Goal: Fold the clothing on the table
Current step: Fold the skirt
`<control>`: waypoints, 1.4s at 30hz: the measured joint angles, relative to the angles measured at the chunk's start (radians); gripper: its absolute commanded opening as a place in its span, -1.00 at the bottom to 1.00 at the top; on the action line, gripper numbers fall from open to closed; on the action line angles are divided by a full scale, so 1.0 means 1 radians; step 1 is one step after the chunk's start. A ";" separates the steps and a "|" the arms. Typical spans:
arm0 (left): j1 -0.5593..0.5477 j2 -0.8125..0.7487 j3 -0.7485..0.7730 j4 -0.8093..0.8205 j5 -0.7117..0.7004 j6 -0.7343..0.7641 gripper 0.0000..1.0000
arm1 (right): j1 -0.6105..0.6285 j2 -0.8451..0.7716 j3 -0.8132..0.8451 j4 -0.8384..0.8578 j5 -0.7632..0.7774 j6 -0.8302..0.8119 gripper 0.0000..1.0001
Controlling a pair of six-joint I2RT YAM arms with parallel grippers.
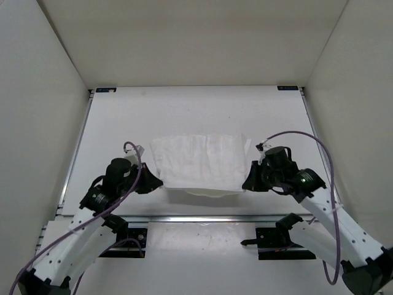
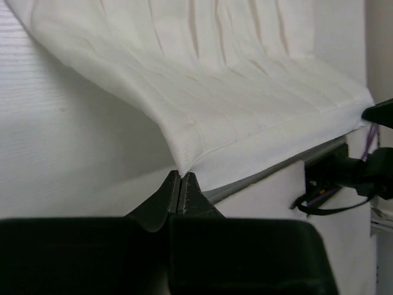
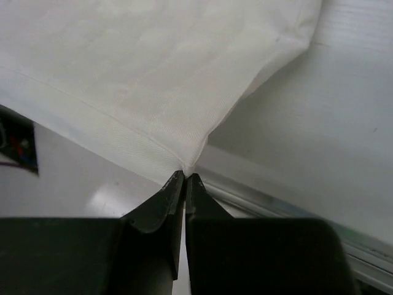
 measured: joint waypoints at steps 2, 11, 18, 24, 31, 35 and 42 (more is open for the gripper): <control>0.011 -0.082 0.010 -0.047 0.032 -0.012 -1.00 | -0.011 -0.081 0.000 -0.059 -0.037 0.013 -1.00; 0.111 -0.068 0.013 0.019 0.175 -0.090 -1.00 | -0.336 -0.081 0.010 -0.087 -0.353 -0.024 -1.00; 0.247 0.299 0.042 0.267 0.208 -0.111 -1.00 | -0.424 0.324 0.092 0.181 -0.427 0.001 -0.98; 0.349 0.703 0.222 0.456 0.168 -0.109 0.27 | -0.455 0.730 0.378 0.384 -0.312 -0.015 -0.15; 0.415 0.854 0.272 0.612 0.146 -0.141 0.40 | -0.500 0.740 0.320 0.633 -0.270 -0.026 -0.29; 0.402 0.793 0.208 0.656 0.143 -0.138 0.39 | -0.452 0.671 0.179 0.719 -0.288 -0.081 -0.42; 0.335 0.908 0.319 0.622 0.127 0.010 0.30 | -0.362 0.762 0.174 0.805 -0.391 -0.232 -0.40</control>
